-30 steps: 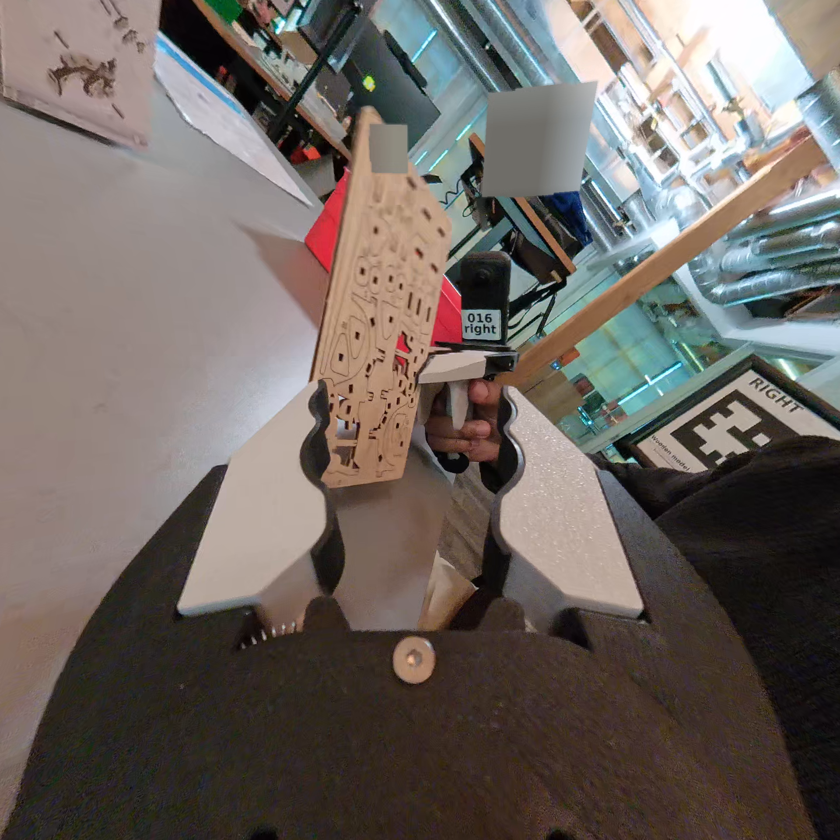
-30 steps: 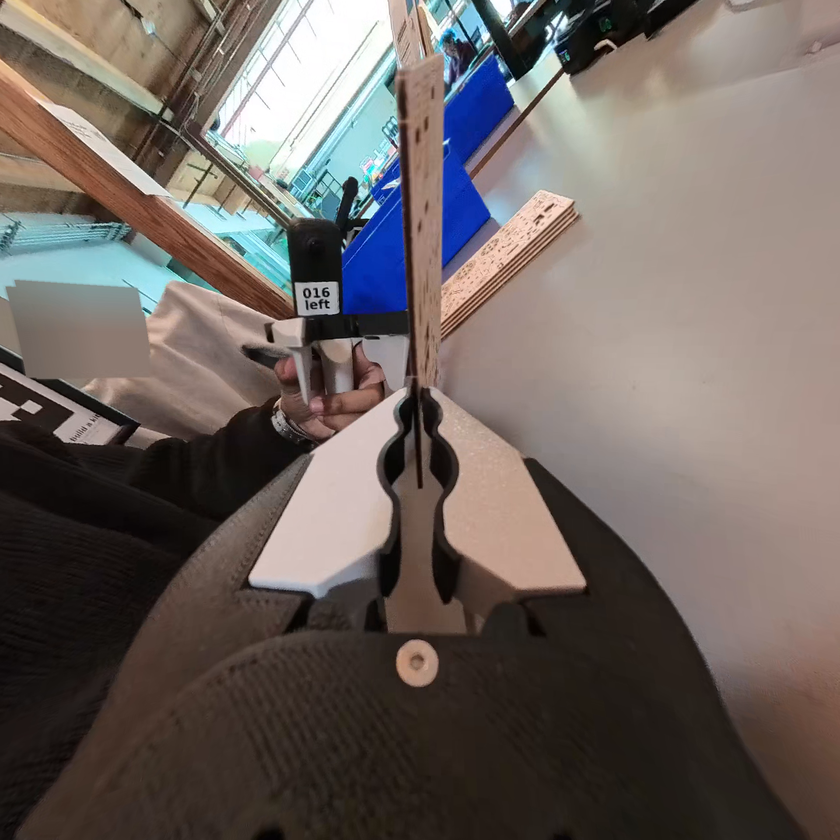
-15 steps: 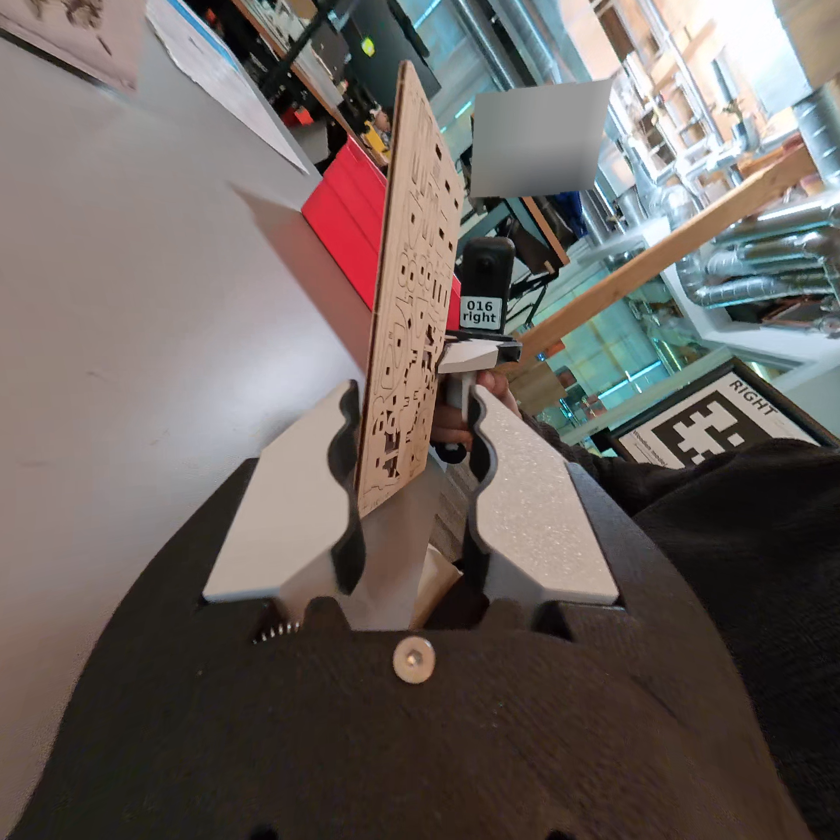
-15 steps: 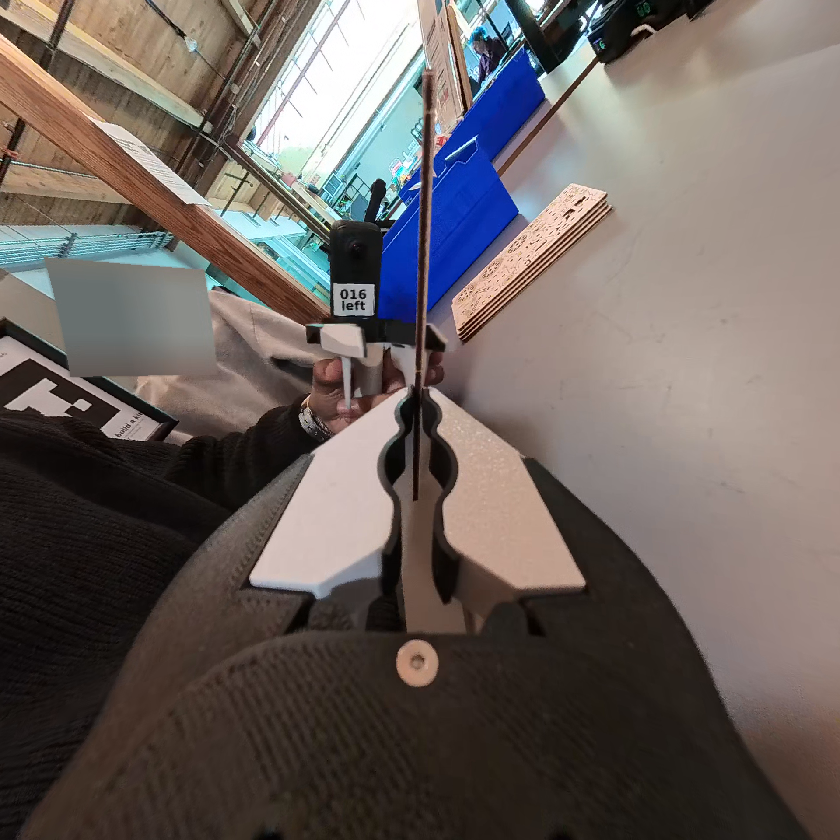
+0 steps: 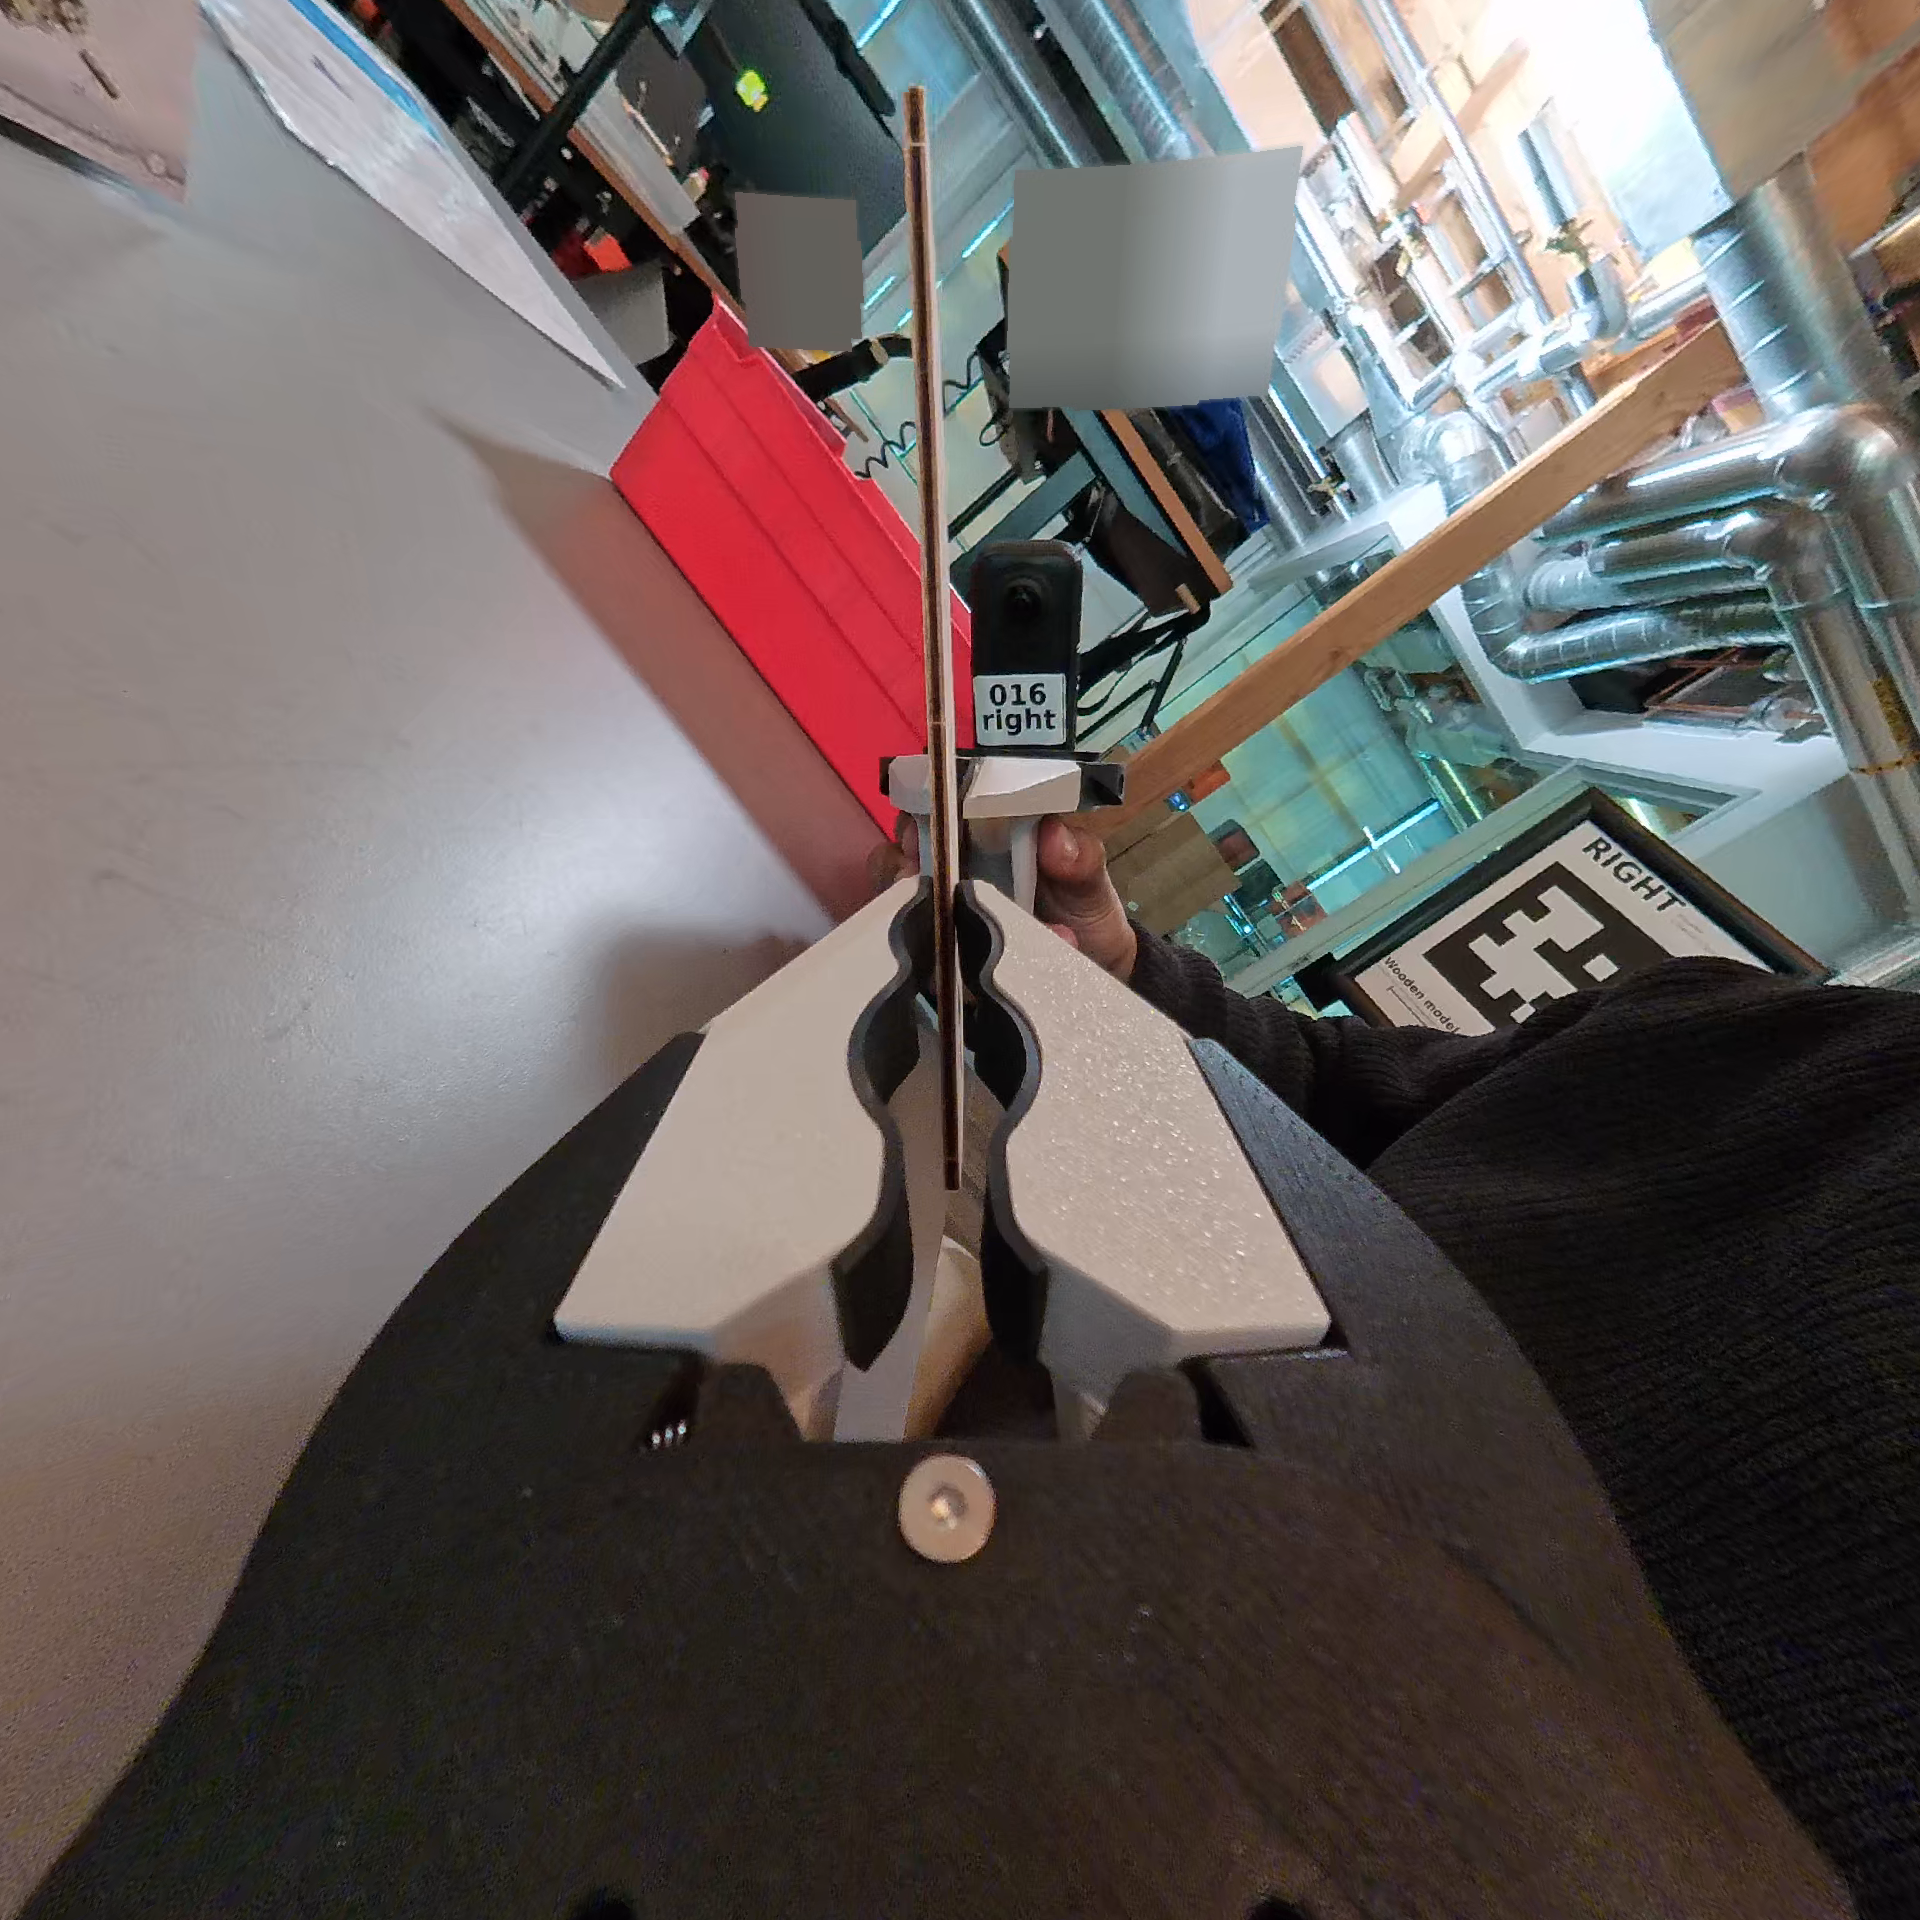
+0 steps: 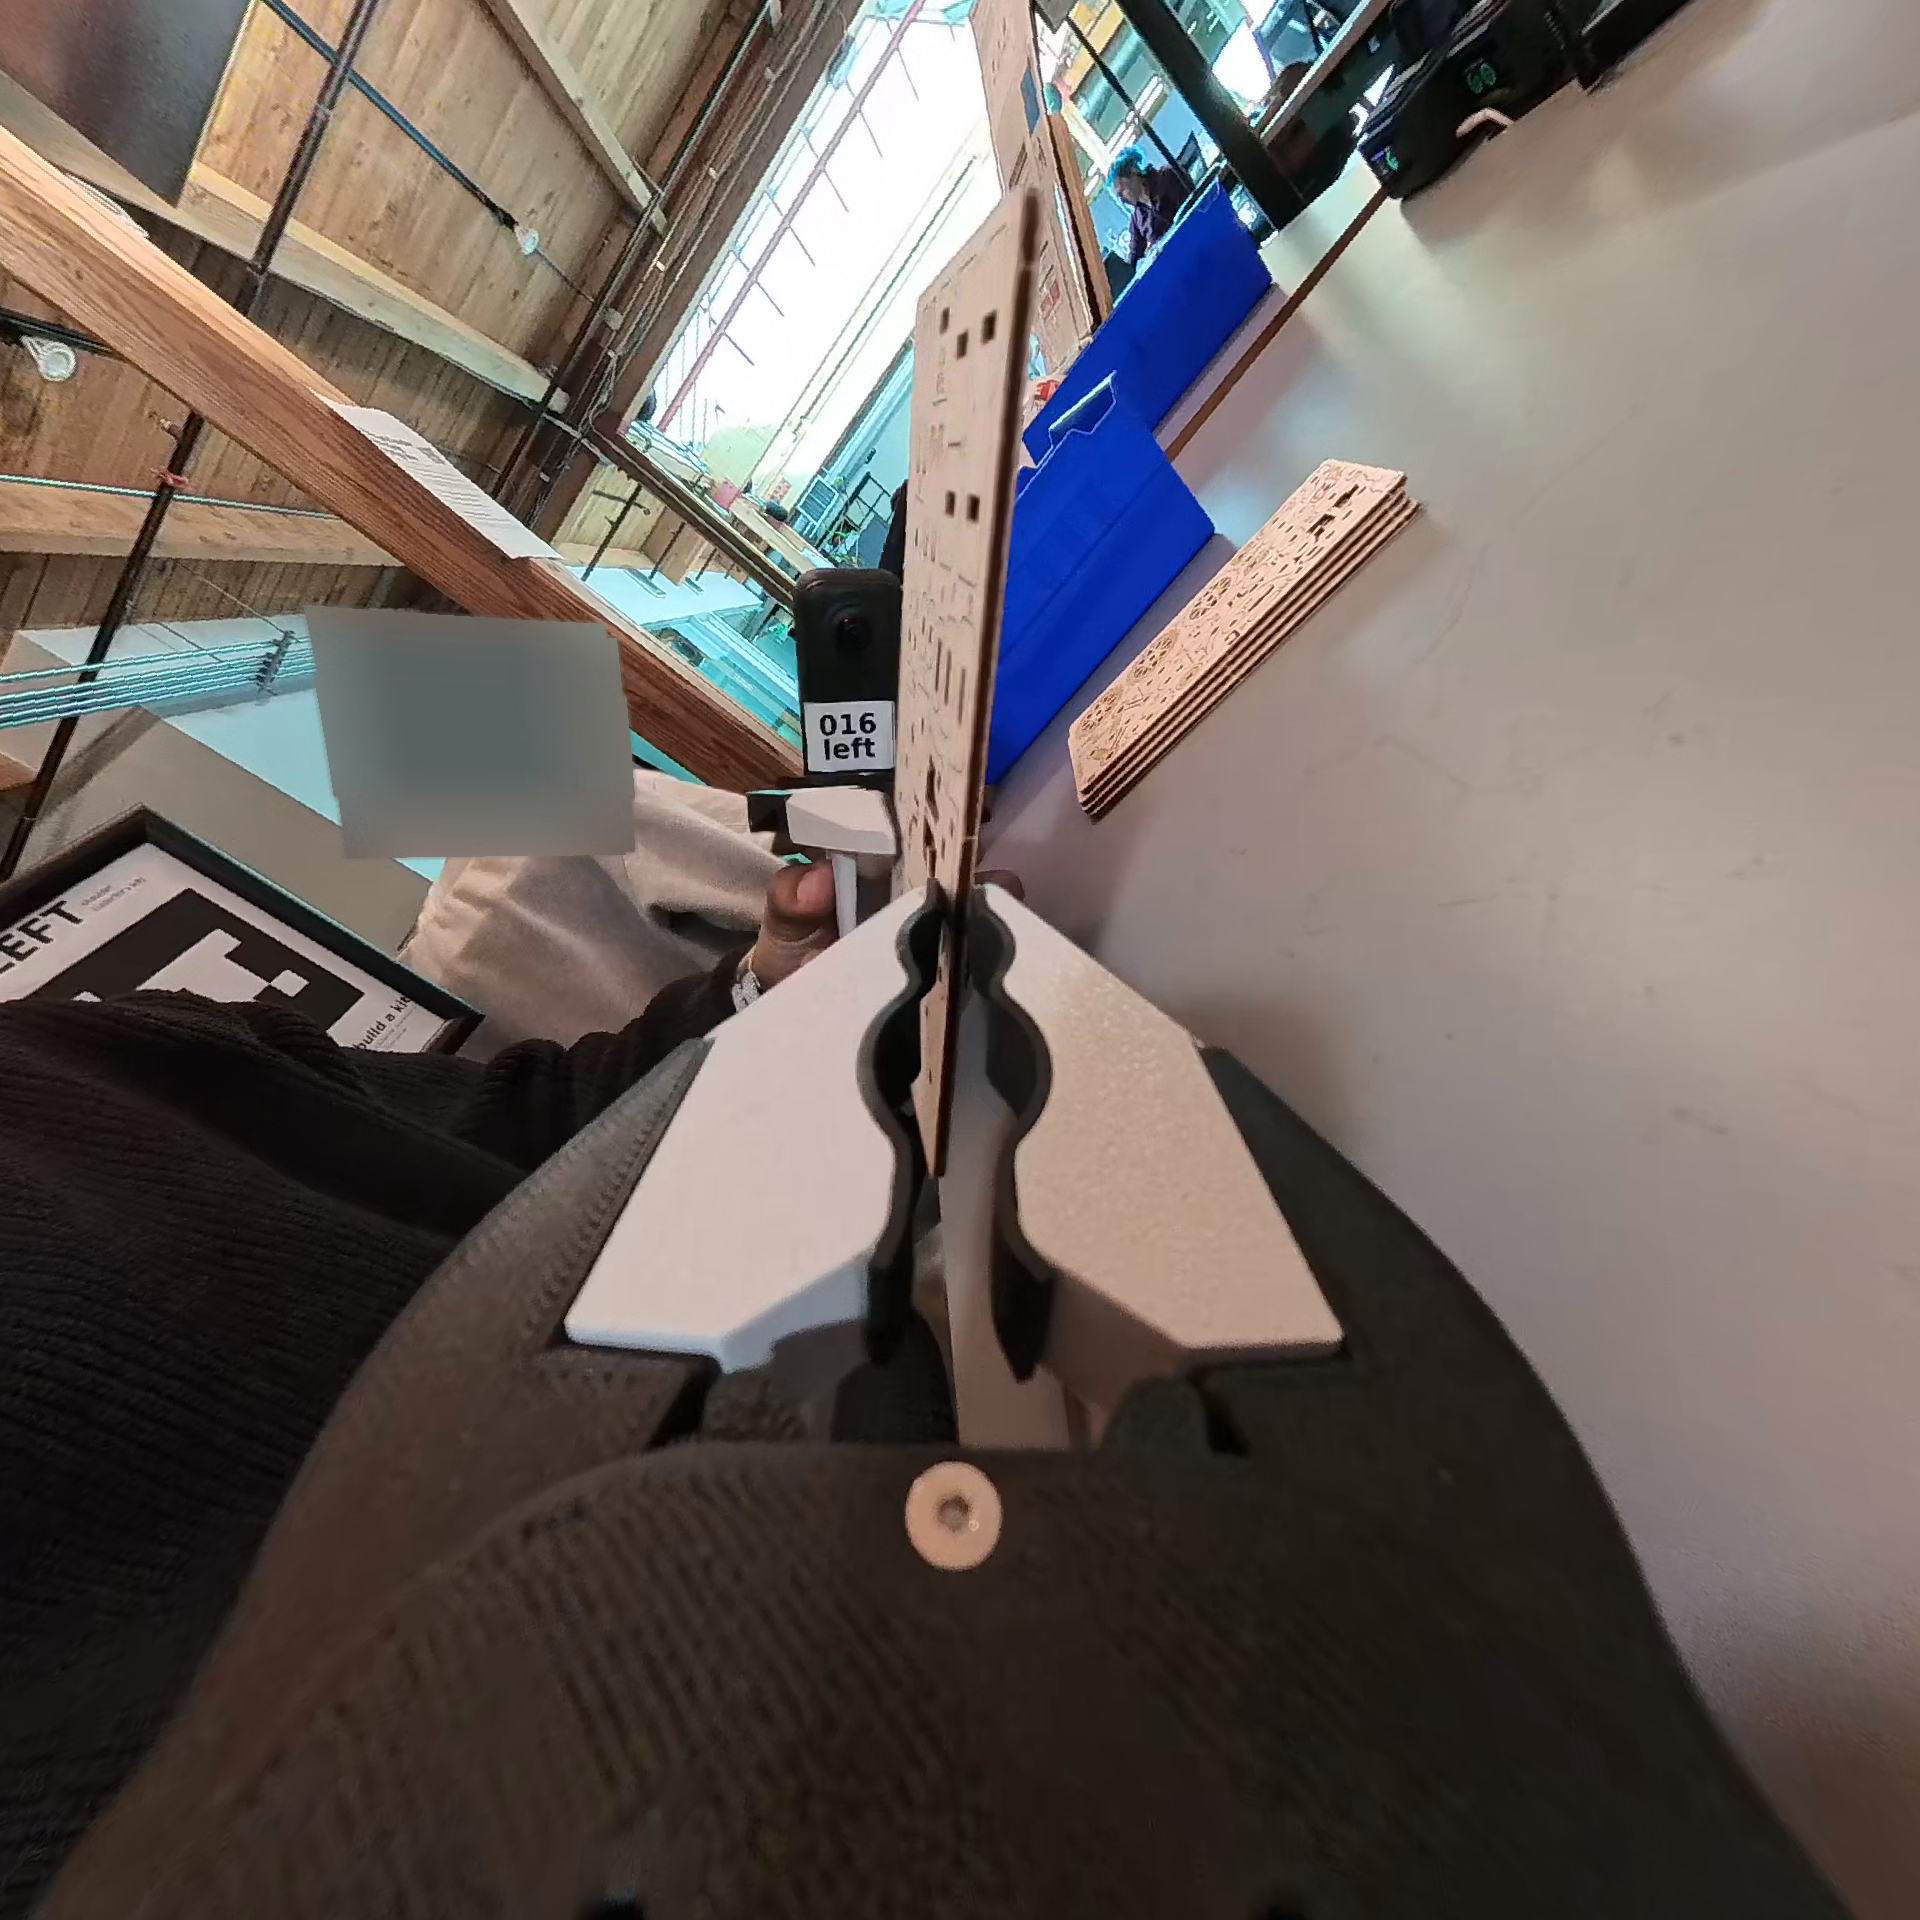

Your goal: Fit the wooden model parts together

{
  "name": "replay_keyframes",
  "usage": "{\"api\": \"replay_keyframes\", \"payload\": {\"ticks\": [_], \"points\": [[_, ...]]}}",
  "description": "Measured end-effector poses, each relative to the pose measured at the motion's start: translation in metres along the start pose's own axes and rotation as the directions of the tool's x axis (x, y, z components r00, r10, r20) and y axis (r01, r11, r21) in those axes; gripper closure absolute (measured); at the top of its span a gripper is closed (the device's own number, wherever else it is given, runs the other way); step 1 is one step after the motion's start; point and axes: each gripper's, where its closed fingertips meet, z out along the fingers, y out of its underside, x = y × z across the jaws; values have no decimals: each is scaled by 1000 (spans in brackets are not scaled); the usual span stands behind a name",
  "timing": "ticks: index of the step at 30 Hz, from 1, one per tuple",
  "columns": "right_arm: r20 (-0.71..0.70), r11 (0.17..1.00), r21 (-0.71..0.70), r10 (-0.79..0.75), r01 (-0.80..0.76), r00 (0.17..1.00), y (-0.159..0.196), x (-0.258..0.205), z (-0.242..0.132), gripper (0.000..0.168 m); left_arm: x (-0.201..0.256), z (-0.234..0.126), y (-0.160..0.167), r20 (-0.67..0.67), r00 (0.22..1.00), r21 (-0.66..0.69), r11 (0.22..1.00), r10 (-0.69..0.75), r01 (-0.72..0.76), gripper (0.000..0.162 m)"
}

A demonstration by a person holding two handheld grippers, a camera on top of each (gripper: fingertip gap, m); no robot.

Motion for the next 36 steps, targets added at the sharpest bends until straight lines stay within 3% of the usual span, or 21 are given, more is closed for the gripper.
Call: {"api": "replay_keyframes", "payload": {"ticks": [9, 20, 27, 36], "points": [[0, 1000, 5, -26, 26, 1000, 0, 0, 1, 156, 6, -2, -6, -10, 999, 42, 999, 35, -35, 162], [51, 998, -62, -7, 10, 999, 7, 0, 22, 156, 4, -19, -9, 25, 1000, 96, 995, 17, -20, 162], [53, 974, -190, -117, 125, 992, 25, 0, 48, 159, -1, -38, -5, 83, 997, 123, 992, 10, -20, 162], [63, 972, -190, -129, 139, 990, 25, -2, 55, 159, 0, -47, -6, 90, 996, 152, 988, -3, -11, 162]]}}
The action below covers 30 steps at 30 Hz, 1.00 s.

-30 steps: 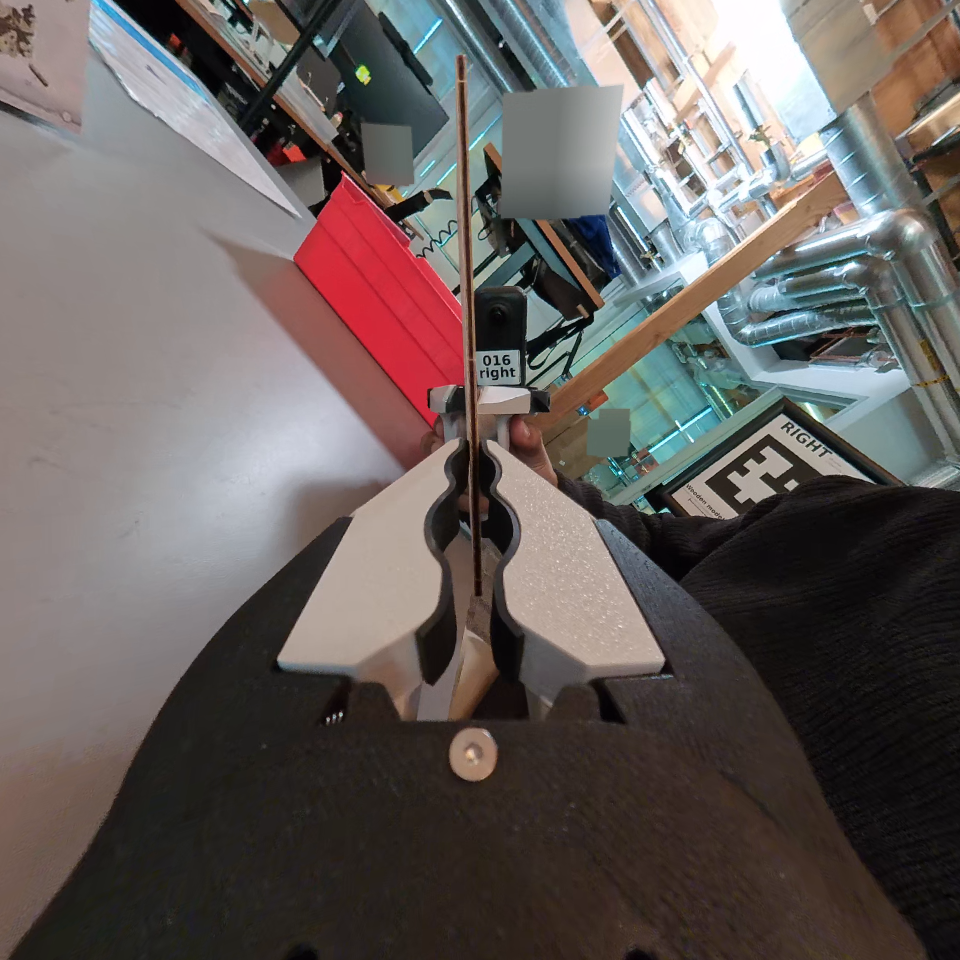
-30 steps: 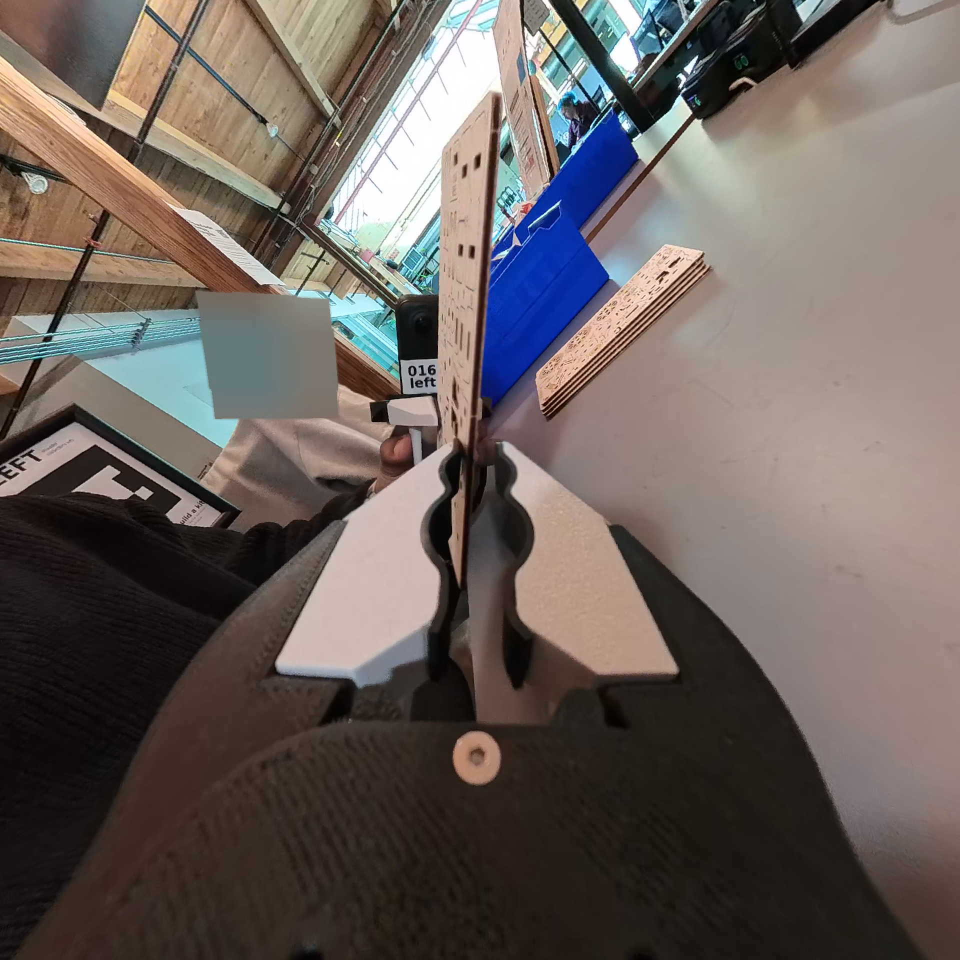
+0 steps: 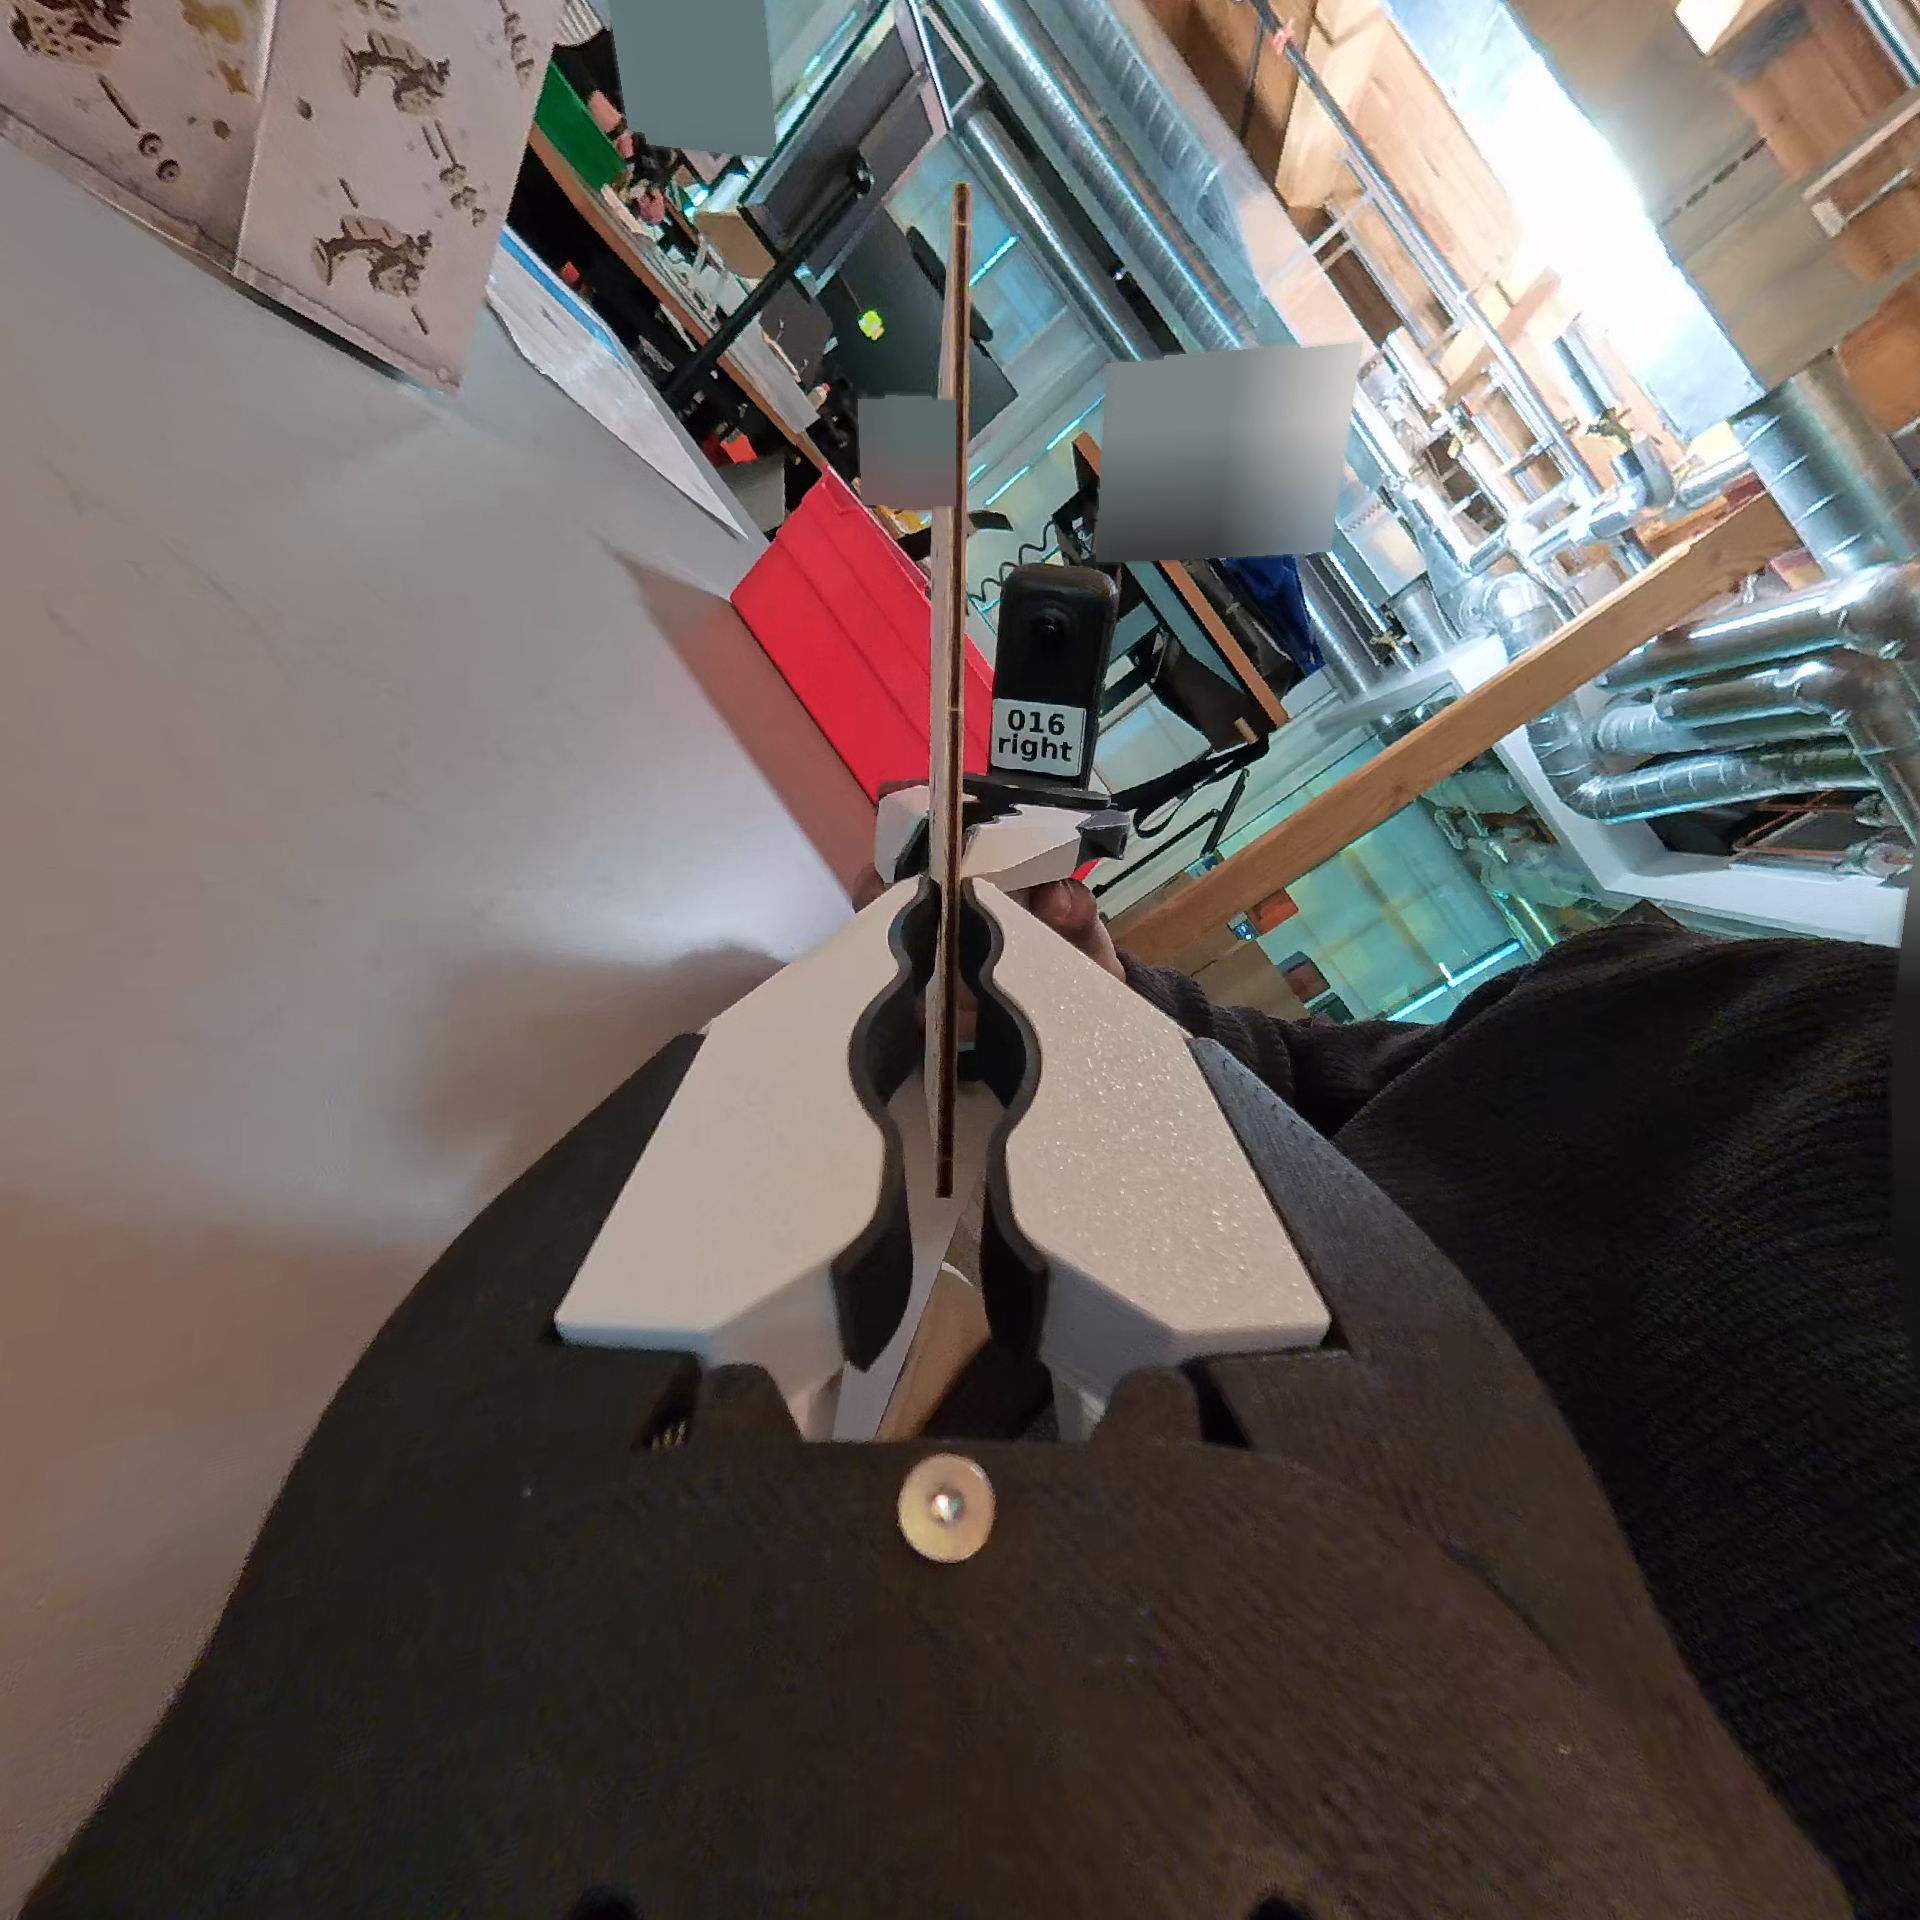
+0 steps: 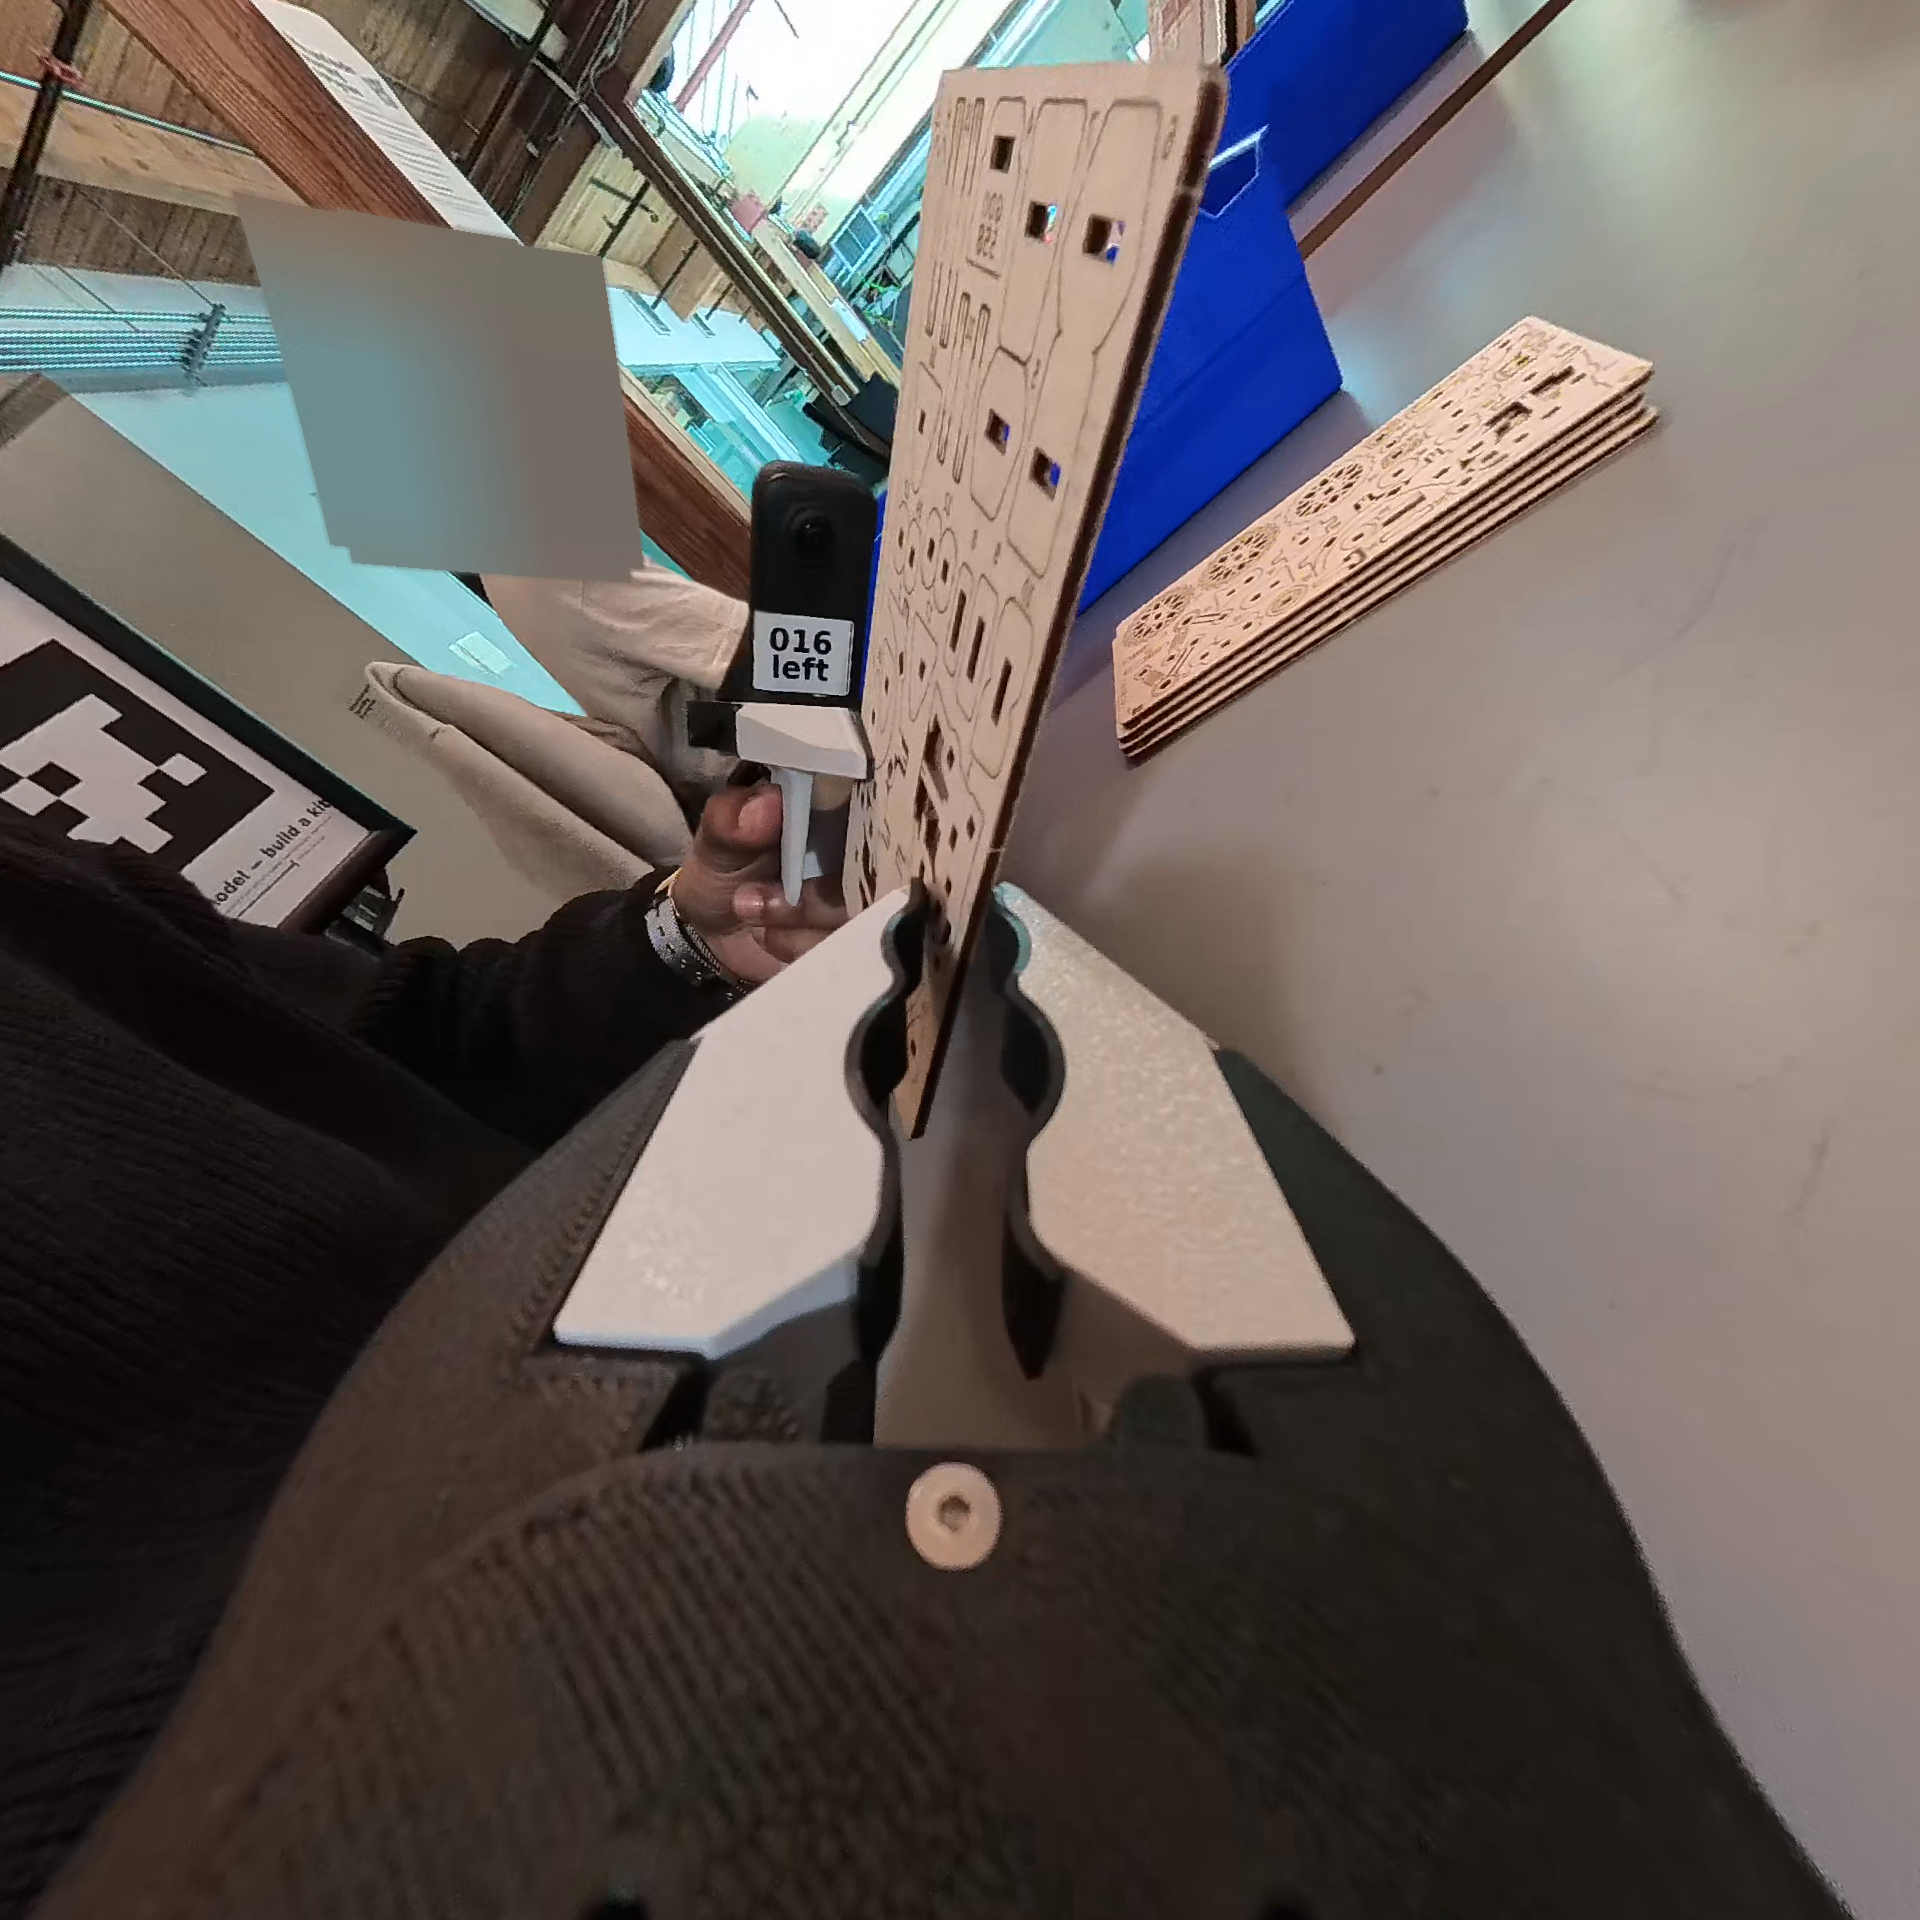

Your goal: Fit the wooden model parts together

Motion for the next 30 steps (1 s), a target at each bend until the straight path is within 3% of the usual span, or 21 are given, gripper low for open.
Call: {"api": "replay_keyframes", "payload": {"ticks": [13, 18, 30], "points": [[-88, 998, 67, 0, 6, 996, 0, 4, -28, 160, 3, 27, 5, -62, 998, -66, 998, -10, 6, 160], [-120, 995, 101, 7, 5, 993, 0, 4, -43, 161, 5, 42, 6, -75, 996, -100, 993, 53, -60, 161], [-174, 985, 175, 45, -14, 984, 2, 5, -70, 161, 8, 70, 12, -150, 989, -166, 985, 13, -38, 161]]}}
